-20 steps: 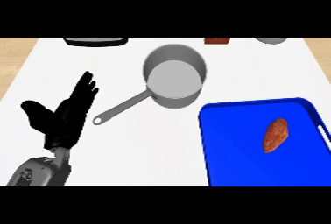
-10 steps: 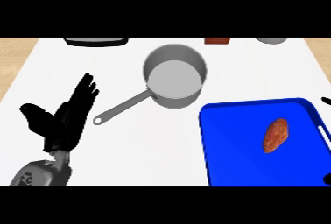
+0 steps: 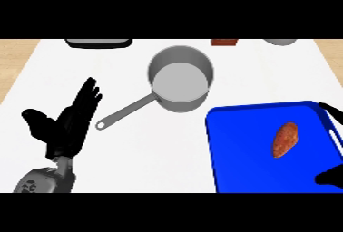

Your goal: Pick the sweet potato from the tray and place it in the pot

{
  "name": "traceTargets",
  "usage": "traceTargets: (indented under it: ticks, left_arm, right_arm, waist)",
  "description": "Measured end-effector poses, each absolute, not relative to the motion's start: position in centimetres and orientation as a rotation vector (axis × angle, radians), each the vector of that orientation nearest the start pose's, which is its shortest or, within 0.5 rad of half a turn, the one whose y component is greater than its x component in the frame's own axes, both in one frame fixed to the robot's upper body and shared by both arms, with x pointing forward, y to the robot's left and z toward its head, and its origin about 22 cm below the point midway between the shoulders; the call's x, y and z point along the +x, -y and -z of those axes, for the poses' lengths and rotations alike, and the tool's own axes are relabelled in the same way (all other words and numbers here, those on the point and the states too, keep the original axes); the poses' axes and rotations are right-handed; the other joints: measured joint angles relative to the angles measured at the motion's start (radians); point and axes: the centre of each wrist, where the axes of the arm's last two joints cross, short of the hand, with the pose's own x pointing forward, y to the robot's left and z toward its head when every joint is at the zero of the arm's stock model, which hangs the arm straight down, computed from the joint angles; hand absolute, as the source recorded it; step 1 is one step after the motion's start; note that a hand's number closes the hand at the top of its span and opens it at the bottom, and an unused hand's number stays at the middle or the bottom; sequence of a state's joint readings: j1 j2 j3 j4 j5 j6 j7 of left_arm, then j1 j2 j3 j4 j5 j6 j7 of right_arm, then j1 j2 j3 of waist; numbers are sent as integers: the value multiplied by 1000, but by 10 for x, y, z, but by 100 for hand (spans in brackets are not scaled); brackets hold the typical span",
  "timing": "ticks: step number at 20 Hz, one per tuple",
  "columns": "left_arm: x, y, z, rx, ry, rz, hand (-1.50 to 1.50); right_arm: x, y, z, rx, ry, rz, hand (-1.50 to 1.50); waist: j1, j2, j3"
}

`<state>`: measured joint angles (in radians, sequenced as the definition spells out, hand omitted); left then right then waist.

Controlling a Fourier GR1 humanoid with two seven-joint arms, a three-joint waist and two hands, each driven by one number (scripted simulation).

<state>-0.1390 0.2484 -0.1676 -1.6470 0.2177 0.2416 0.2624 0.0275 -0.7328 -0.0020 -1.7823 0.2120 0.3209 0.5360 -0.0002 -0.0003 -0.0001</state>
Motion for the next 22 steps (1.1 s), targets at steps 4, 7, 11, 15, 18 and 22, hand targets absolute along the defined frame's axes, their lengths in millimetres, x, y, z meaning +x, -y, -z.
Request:
traceTargets:
  ticks: [4, 7, 11, 15, 18, 22]
  left_arm:
    - [261, -229, -63, 18, 1478, 7, 0]
    - [263, -231, -65, 16, 1471, 11, 0]
    - [266, -233, -65, 15, 1473, 9, 0]
    - [269, -231, -58, 16, 1470, 13, 0]
    - [266, -235, -56, 15, 1468, 13, 0]
    - [268, -234, -66, 20, 1466, 9, 0]
  right_arm:
    - [232, 343, -120, -694, 983, -810, -150]
    - [234, 328, -122, -693, 977, -795, -150]
    - [243, 324, -110, -709, 931, -782, -150]
    - [254, 323, -103, -735, 869, -785, -150]
    - [263, 326, -89, -739, 842, -787, -150]
    - [264, 323, -75, -735, 819, -824, -150]
  waist:
    - [0, 0, 0]
    - [0, 0, 0]
    - [1, 0, 0]
    - [2, 1, 0]
    - [3, 1, 0]
    - [2, 0, 0]
